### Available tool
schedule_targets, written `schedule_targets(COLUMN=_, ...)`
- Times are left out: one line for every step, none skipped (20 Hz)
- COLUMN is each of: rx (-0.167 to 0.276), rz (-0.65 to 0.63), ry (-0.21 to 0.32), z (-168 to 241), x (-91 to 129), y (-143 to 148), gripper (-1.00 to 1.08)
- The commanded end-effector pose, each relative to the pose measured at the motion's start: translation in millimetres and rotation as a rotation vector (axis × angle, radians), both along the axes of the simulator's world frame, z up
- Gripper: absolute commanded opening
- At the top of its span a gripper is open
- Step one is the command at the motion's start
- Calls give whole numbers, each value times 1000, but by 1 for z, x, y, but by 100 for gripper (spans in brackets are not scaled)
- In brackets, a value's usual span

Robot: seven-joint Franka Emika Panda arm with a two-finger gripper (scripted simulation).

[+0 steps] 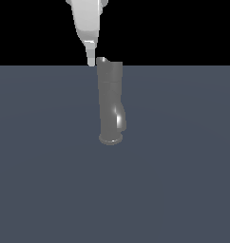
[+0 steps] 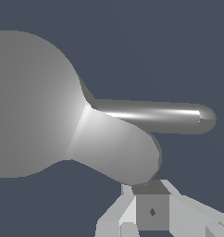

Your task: Turn on the faucet by rotating a designated handle.

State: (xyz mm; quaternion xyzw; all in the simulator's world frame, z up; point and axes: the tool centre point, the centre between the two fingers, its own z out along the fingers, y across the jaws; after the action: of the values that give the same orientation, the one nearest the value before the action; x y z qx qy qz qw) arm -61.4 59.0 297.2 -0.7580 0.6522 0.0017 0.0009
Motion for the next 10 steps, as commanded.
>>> schedule_targets(rx=-3, rz=-69, ry=-1, z=0, x=0, y=-52, gripper=-100)
schedule_targets(rx=-3, rz=-71, ry=-1, z=0, x=-1, y=-59, gripper=-100)
schedule_targets(rx=-3, rz=-71, ry=-1, z=0, x=-1, y=-59, gripper=-100)
schedule_targets(rx=1, rz=-4, ry=3, z=0, x=-4, y=-17, gripper=-100)
schedule_targets(rx=1, rz=-8, ry=3, z=0, x=-2, y=-22, gripper=-100)
schedule_targets(rx=1, rz=-11, ry=3, z=0, x=1, y=-28, gripper=-100)
schedule_targets(rx=0, rz=-15, ry=2, z=0, x=3, y=-33, gripper=-100)
schedule_targets(rx=0, rz=-18, ry=2, z=0, x=6, y=-38, gripper=-100)
schedule_targets(rx=0, rz=-22, ry=2, z=0, x=8, y=-43, gripper=-100)
schedule_targets(rx=-1, rz=-26, ry=2, z=0, x=10, y=-48, gripper=-100)
